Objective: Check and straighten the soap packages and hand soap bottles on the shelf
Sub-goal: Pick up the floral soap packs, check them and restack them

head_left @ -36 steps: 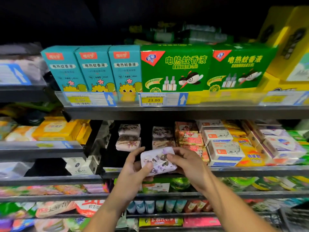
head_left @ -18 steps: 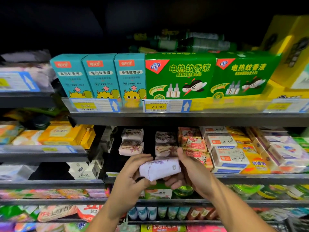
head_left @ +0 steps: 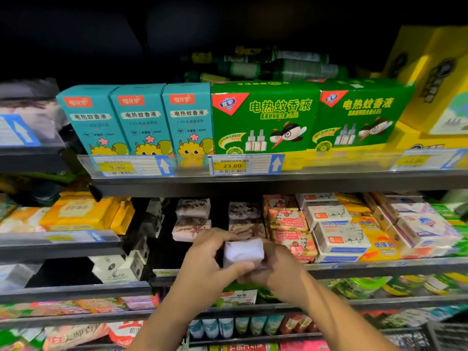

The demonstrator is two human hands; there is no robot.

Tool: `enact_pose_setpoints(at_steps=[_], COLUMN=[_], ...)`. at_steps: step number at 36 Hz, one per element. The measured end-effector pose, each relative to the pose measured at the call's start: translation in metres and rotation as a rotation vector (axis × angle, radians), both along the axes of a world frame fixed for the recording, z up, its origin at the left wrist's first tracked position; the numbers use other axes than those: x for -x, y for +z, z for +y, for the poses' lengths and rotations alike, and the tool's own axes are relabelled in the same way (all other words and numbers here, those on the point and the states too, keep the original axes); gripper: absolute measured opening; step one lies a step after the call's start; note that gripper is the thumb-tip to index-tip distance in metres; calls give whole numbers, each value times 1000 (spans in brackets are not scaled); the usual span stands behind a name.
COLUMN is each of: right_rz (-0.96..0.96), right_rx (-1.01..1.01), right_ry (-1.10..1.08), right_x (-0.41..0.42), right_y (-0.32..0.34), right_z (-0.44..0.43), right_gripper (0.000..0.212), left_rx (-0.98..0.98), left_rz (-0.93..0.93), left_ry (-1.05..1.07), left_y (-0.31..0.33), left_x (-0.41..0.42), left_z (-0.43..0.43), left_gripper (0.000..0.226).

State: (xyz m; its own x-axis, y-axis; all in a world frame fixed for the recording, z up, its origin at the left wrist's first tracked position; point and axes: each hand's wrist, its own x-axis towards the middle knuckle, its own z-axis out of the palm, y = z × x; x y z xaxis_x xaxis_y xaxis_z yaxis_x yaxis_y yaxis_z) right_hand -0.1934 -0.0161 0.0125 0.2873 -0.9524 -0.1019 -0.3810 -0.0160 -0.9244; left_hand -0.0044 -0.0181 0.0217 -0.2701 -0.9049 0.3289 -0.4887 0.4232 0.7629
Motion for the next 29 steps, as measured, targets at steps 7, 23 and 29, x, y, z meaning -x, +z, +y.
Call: enact_pose_setpoints(at_steps=[7,23,29], right_rz=[59,-69,-194], right_rx=[97,294,176], right_ry=[-96,-28,-133], right_x=[21,21,28], right_y=[-6,21,18], right_z=[-3,-13,-15], right_gripper=[52,72,63], left_rx=[-115,-26,-203], left_rz=[-115,-18,245], left_ry=[8,90,-14], left_y=[-9,-27,-11], left_x=[-15,-10,-12], left_z=[-9,-11,-12], left_gripper=[57,55,55])
